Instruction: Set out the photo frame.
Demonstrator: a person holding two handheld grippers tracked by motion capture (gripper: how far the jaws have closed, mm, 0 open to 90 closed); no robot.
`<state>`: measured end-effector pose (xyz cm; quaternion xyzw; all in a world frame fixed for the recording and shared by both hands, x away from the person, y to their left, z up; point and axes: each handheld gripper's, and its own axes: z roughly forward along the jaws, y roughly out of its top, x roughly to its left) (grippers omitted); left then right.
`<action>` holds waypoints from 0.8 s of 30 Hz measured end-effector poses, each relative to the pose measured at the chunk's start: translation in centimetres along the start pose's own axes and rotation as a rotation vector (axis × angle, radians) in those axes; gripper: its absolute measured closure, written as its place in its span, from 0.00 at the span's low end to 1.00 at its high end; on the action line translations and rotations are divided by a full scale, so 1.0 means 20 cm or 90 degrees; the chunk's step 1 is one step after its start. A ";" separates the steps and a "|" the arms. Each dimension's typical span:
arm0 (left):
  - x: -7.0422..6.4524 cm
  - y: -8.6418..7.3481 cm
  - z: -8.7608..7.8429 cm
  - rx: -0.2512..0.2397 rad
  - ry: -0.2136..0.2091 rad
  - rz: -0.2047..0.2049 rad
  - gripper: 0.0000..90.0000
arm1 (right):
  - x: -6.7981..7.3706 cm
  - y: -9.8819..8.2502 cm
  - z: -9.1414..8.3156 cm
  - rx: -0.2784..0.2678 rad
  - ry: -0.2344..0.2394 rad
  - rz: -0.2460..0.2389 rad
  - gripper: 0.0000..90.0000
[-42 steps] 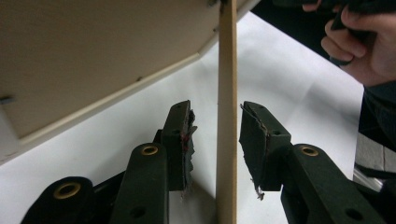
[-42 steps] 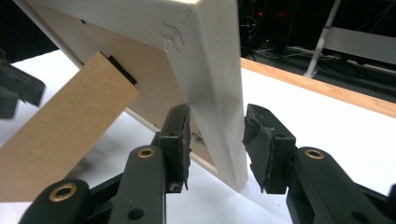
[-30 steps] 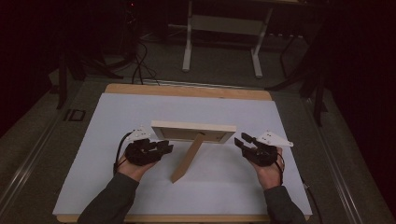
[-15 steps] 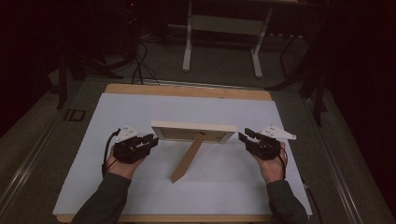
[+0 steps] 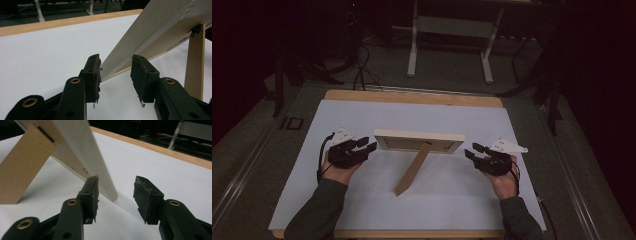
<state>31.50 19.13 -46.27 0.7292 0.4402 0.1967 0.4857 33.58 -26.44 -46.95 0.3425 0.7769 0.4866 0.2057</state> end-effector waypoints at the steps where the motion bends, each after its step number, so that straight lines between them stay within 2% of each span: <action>1: 0.00 0.00 0.00 -0.002 -0.002 0.001 0.65 | 0.00 0.00 0.00 0.000 0.003 -0.005 0.58; 10: 0.00 0.02 0.01 -0.005 -0.010 0.021 0.62 | 0.03 0.05 0.02 -0.009 0.031 -0.025 0.55; 16: 0.00 0.03 0.01 -0.002 -0.008 0.033 0.59 | 0.05 0.09 0.05 -0.012 0.051 -0.027 0.52; 19: -0.02 0.04 0.01 -0.008 -0.012 0.038 0.59 | 0.06 0.11 0.07 -0.010 0.061 -0.032 0.51; 24: -0.05 0.07 0.01 -0.017 -0.017 0.062 0.60 | 0.08 0.13 0.11 -0.012 0.074 -0.042 0.51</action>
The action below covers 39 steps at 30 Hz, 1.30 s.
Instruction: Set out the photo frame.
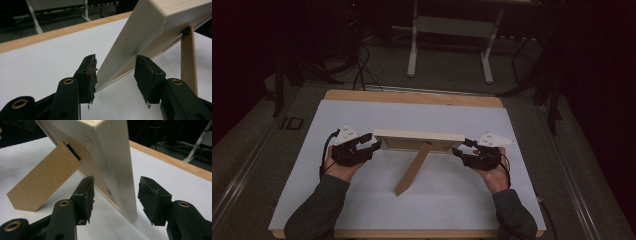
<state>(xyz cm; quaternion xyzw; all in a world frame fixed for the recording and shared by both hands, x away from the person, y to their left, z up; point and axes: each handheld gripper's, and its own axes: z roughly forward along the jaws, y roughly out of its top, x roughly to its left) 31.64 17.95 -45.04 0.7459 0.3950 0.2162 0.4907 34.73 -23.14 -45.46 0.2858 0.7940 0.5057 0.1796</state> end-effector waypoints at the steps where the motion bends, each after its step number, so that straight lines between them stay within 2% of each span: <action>1: -0.01 0.01 0.00 0.002 0.001 0.006 0.61 | 0.00 0.00 0.00 -0.001 0.001 0.000 0.51; 8: -0.03 0.02 0.01 0.001 0.001 0.020 0.66 | -0.01 0.02 0.03 -0.007 0.010 0.001 0.52; 14: -0.04 0.05 0.01 -0.009 0.004 0.029 0.66 | -0.02 0.03 0.03 -0.013 0.016 0.007 0.55; 22: -0.04 0.06 0.01 -0.006 0.009 0.036 0.66 | -0.02 0.03 0.03 -0.015 0.017 0.004 0.58; 39: -0.01 0.09 0.05 0.004 0.016 0.015 0.66 | -0.02 0.06 0.03 -0.005 0.008 -0.006 0.61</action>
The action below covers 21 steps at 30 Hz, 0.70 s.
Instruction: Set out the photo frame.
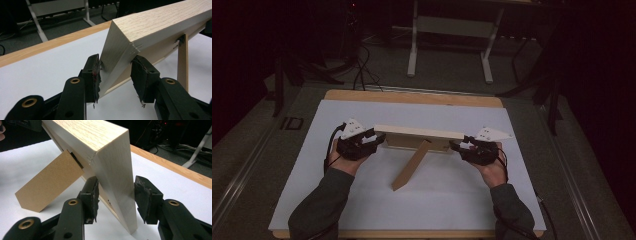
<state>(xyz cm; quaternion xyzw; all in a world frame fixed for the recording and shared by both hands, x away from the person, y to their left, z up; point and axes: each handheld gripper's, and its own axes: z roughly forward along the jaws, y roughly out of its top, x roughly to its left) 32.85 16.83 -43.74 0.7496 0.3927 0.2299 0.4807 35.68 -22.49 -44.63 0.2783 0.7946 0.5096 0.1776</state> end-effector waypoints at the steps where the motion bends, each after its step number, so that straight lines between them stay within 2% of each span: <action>1: 0.00 0.00 0.00 0.001 0.000 -0.002 0.66 | 0.00 0.00 0.00 0.000 0.000 0.000 0.62; 10: 0.04 0.02 0.03 0.007 -0.008 -0.018 0.67 | 0.01 0.01 -0.01 0.000 0.005 -0.007 0.64; 21: 0.07 0.05 0.06 0.013 -0.005 -0.027 0.67 | 0.03 0.02 -0.02 -0.003 0.011 -0.017 0.66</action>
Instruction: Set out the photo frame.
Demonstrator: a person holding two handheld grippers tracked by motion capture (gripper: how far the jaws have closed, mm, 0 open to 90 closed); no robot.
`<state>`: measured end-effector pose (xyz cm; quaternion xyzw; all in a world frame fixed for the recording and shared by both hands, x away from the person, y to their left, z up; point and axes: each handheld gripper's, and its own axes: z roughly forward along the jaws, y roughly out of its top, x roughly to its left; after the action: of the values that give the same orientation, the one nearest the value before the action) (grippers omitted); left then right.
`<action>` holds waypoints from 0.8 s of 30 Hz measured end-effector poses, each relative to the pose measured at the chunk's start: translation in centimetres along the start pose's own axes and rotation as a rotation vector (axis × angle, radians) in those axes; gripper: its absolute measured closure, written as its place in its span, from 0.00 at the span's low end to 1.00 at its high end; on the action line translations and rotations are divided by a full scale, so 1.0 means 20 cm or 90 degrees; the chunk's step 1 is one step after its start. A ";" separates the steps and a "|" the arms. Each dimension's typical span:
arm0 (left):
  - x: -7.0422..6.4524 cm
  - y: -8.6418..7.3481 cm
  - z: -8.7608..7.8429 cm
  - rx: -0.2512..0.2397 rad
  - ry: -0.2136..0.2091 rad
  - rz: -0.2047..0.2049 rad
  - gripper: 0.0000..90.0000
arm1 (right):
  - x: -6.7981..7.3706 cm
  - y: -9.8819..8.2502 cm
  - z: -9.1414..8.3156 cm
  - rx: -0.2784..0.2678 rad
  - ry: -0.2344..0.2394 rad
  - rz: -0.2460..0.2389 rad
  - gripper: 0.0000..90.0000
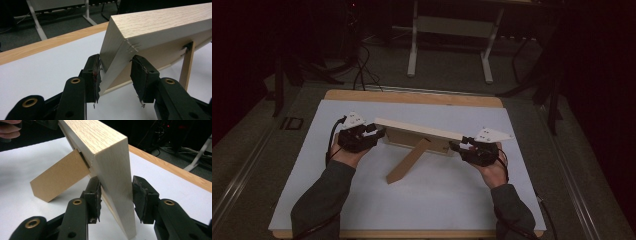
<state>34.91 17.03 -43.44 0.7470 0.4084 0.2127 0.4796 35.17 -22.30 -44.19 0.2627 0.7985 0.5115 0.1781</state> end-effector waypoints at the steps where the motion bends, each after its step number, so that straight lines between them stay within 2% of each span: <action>1: 0.00 0.00 0.00 0.000 0.000 0.000 0.67 | 0.00 0.00 0.00 0.001 0.000 -0.002 0.67; 14: 0.02 0.05 0.06 0.017 0.005 -0.004 0.68 | 0.06 0.00 -0.02 0.003 0.013 -0.024 0.69; 24: 0.05 0.08 0.10 0.023 0.002 -0.020 0.68 | 0.11 0.00 -0.02 0.001 0.008 -0.043 0.72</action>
<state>37.59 16.43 -42.97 0.7486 0.4245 0.1991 0.4689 33.26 -21.34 -44.12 0.2321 0.8084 0.5064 0.1902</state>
